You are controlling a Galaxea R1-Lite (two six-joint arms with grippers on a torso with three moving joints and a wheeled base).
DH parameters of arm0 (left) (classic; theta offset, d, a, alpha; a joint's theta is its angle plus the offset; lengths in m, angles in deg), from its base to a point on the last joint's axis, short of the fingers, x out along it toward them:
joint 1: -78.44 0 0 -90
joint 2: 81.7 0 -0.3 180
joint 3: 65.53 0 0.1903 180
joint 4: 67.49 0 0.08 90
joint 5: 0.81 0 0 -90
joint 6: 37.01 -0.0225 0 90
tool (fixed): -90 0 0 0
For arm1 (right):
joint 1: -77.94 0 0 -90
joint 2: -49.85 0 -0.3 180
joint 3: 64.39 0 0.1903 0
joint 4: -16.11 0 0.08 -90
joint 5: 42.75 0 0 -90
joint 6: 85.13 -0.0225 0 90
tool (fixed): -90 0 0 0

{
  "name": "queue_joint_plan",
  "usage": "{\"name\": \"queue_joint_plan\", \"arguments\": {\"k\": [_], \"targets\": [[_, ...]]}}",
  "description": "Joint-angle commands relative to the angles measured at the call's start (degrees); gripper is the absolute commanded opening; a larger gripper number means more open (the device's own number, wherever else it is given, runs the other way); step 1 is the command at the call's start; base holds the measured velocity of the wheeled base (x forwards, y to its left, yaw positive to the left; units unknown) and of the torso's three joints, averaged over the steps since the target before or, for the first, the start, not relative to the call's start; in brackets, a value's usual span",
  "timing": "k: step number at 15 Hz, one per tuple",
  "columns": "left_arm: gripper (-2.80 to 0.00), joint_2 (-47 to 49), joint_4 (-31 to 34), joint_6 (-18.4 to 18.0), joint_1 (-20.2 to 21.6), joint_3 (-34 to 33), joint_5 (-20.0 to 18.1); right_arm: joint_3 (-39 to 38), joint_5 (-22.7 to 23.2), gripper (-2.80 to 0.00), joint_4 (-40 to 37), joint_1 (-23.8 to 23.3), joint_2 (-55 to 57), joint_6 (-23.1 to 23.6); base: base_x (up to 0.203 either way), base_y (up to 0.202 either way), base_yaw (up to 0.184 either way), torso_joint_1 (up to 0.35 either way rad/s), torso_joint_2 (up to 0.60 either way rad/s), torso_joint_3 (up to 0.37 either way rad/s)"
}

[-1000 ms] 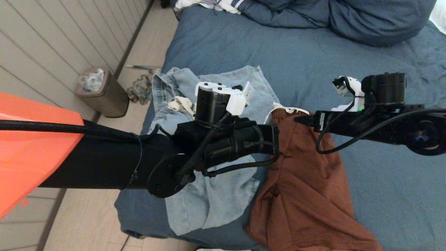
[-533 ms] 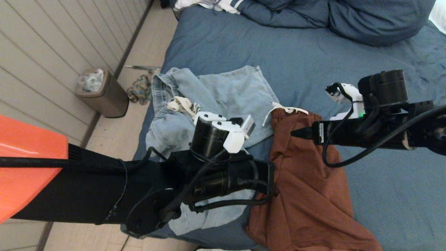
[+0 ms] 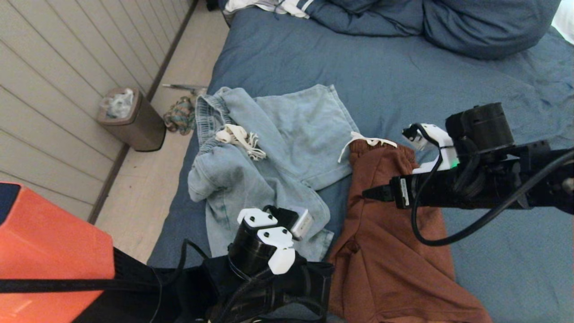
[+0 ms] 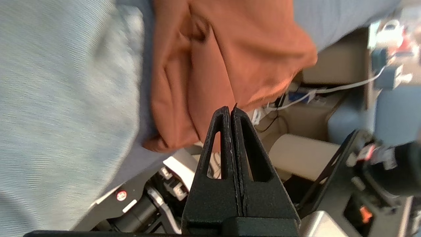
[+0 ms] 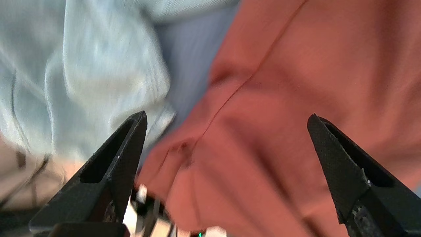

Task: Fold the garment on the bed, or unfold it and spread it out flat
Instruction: Fold the brown shorts

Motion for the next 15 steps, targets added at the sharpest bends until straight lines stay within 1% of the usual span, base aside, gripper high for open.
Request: {"name": "queue_joint_plan", "arguments": {"k": [1,2,3,7,8,10,12,15], "targets": [[-2.8,5.4,-2.6,-0.7,-1.3,-0.2,0.6,4.5,0.0,0.0,-0.2,-2.7,-0.2,0.0,0.0,0.0,0.0,0.0,0.0,0.0],[-2.8,7.8,-4.3,-1.2,-1.5,0.3,1.3,6.5,0.0,0.0,-0.2,-3.8,-0.4,0.1,0.0,0.0,0.0,0.0,0.0,0.0],[-2.8,9.4,-6.8,-1.6,-2.0,0.8,3.1,8.0,0.0,0.0,-0.3,-4.5,-0.5,0.1,0.0,0.0,0.0,0.0,0.0,0.0],[-2.8,11.9,-8.2,-1.8,-4.2,-0.5,4.4,10.9,1.0,0.0,-0.1,-7.6,0.1,0.1,0.0,0.0,0.0,0.0,0.0,0.0],[0.0,12.5,-7.8,-1.9,-4.3,-0.3,4.8,11.4,2.6,0.0,-0.1,-8.7,0.3,0.0,0.0,0.0,0.0,0.0,0.0,0.0],[0.0,14.3,-8.1,-2.5,-4.2,-0.7,5.2,11.5,6.3,0.0,0.0,-10.6,-0.1,0.0,0.0,0.0,0.0,0.0,0.0,0.0],[0.0,16.3,-8.4,-4.5,-4.2,-0.5,5.7,11.6,7.0,0.0,0.1,-11.4,-0.3,0.1,0.0,0.0,0.0,0.0,0.0,0.0],[0.0,19.5,-7.9,-4.8,-4.2,3.2,6.9,11.5,7.6,0.0,0.1,-11.7,-0.5,0.0,0.0,0.0,0.0,0.0,0.0,0.0]]}}
